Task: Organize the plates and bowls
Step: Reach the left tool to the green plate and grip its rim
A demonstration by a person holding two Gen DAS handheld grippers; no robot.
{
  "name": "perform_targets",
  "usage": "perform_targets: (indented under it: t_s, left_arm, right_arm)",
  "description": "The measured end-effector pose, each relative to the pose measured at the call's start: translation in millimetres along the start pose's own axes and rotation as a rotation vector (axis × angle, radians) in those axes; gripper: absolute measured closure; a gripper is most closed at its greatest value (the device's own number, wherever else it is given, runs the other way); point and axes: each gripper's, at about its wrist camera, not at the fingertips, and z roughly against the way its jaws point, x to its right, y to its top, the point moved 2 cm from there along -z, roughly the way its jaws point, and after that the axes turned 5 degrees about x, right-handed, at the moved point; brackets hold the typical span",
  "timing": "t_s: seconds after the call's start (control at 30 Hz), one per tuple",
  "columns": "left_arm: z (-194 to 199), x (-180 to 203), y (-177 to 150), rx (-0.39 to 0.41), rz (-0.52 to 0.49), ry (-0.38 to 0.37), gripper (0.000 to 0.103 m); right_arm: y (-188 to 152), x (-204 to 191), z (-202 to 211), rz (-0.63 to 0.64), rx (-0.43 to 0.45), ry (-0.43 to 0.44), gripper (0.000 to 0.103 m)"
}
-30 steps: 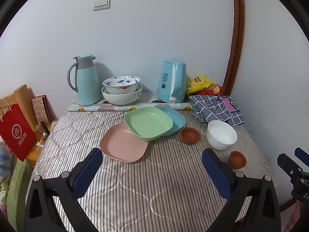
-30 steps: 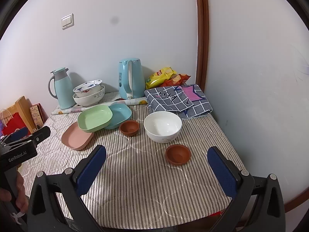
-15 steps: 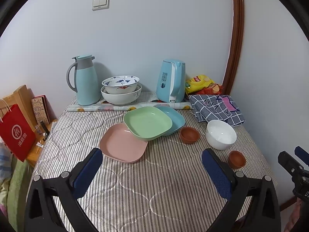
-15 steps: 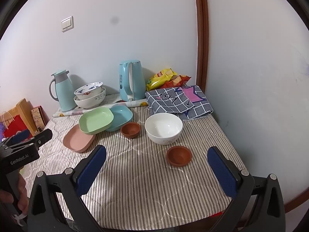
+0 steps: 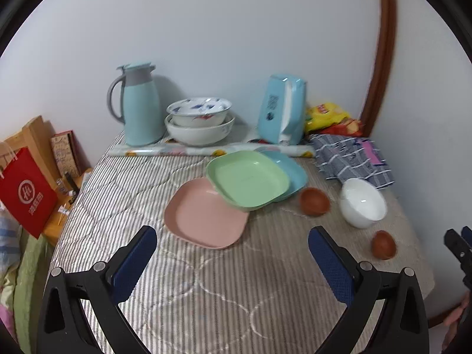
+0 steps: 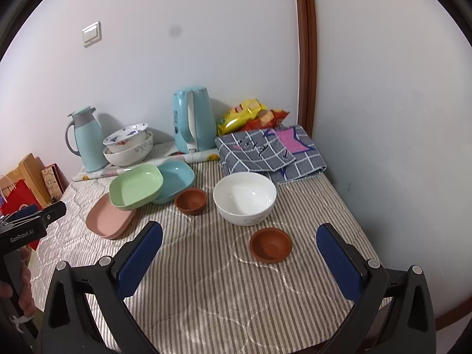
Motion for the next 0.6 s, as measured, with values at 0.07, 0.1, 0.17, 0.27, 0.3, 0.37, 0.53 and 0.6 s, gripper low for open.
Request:
perform_targets:
  t_s: [0.07,0.1,0.17,0.27,0.3,0.37,0.53,0.6]
  left_arm:
    - [-11.8,-5.1,-2.0,-0.016,0.010,0.008,0.000]
    - [-18.3,-7.7,-2.8,-0.024,0.013,0.016,0.000]
    - [-32.5,-11.7,-4.4,-0.050,0.018,0.025,0.000]
    - [-54.1,-17.1,-7.6,-0.089,0.030,0.013,0.000]
    - [-57.3,-17.9,-8.5,-0.098,0.030,0.014,0.000]
    - [-68.1,-19.3,-10.1,-0.114,0.038,0.009,0.000]
    - [-92.3,-20.2,-7.5,-0.134,0.045,0.007,0.000]
    - [-101.7,-21.0,-3.6,-0.134,0.053,0.000,0.001]
  right_arm:
    - [-2.8,3.7,-12.3,-0.003,-0.016,-0.006,0.001]
    - [-4.4,6.6,-19.5,-0.008,-0.022,-0.011,0.001]
    - [-7.2,12.4,-32.8,-0.016,-0.040,-0.009,0.002]
    - [-11.3,20.8,-52.0,-0.026,-0.063,-0.013,0.004]
    - [-12.0,22.8,-58.3,-0.029,-0.073,-0.013,0.005]
    - [-13.8,25.7,-69.0,-0.029,-0.086,-0.016,0.006]
    - [-13.7,25.1,-99.0,-0.033,-0.126,0.001,0.011]
    - [-11.4,17.9,-110.4,-0.012,-0.135,0.007,0.016]
